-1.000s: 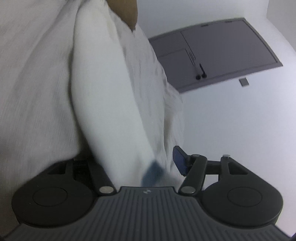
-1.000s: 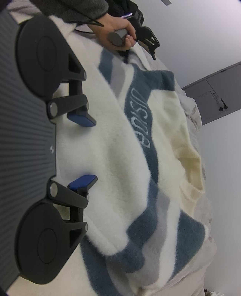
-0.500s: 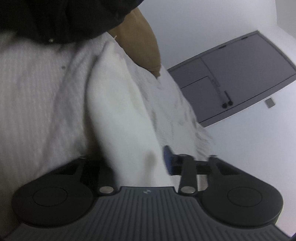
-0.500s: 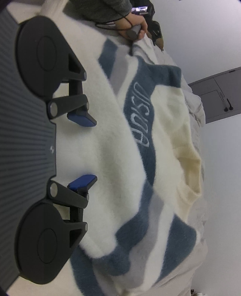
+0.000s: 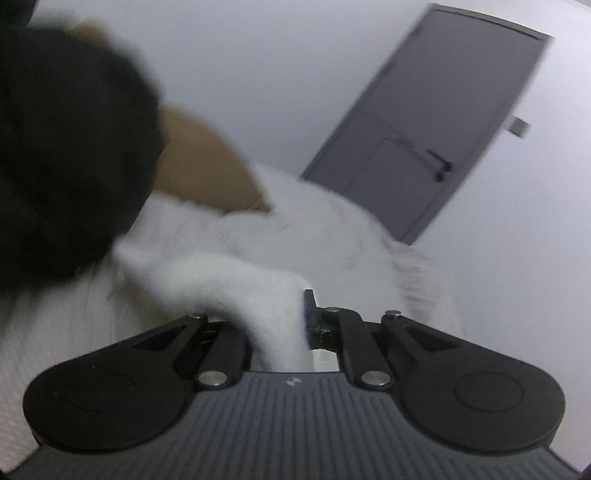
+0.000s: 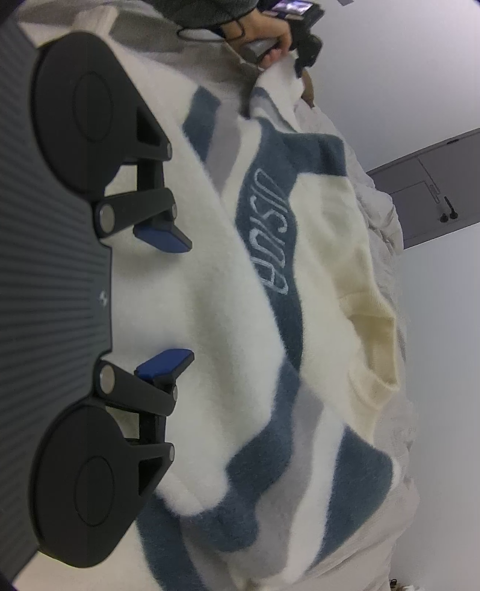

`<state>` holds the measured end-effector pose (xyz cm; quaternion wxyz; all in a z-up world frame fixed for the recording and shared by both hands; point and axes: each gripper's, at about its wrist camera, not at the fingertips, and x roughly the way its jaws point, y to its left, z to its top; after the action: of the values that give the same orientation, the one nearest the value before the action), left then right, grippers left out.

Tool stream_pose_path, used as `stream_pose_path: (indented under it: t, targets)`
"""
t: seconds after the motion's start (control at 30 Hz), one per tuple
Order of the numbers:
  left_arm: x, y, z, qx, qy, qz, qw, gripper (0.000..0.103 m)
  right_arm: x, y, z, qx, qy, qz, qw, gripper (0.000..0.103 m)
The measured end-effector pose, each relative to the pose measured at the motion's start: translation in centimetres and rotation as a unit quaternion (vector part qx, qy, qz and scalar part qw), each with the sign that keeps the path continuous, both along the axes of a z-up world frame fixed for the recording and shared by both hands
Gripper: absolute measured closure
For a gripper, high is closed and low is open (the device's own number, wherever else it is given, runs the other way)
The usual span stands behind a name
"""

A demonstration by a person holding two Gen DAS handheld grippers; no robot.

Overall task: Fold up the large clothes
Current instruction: 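Lay the held sleeve across the sweater body and open the left tool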

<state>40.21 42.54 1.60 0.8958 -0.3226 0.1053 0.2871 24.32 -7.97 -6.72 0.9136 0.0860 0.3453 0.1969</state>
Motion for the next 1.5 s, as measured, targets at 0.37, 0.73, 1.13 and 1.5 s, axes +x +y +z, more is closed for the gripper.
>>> stream_pose_path:
  t: [0.37,0.73,1.13,1.5]
  targets:
    - [-3.4,-15.3,15.7,0.135,-0.043,-0.094,0.9854,0.094,-0.5,-1.4,0.9,0.036,-0.012,-0.007,0.999,0.042]
    - [-9.5,-34.8,17.4,0.218,-0.011,-0.216,0.9515,0.094,-4.5,-8.2,5.3,0.096,-0.060,-0.042,0.993,0.041]
    - [-16.6,-53.3,9.9,0.280,0.055,-0.350,0.8921,0.093,-7.6,-16.6,5.4,0.125,-0.091,-0.112,0.982,0.041]
    - [-18.1,-57.2,-2.1,0.234,0.136,-0.402,0.8749,0.093,-8.7,-20.2,5.1,0.166,-0.081,-0.162,0.969,0.041]
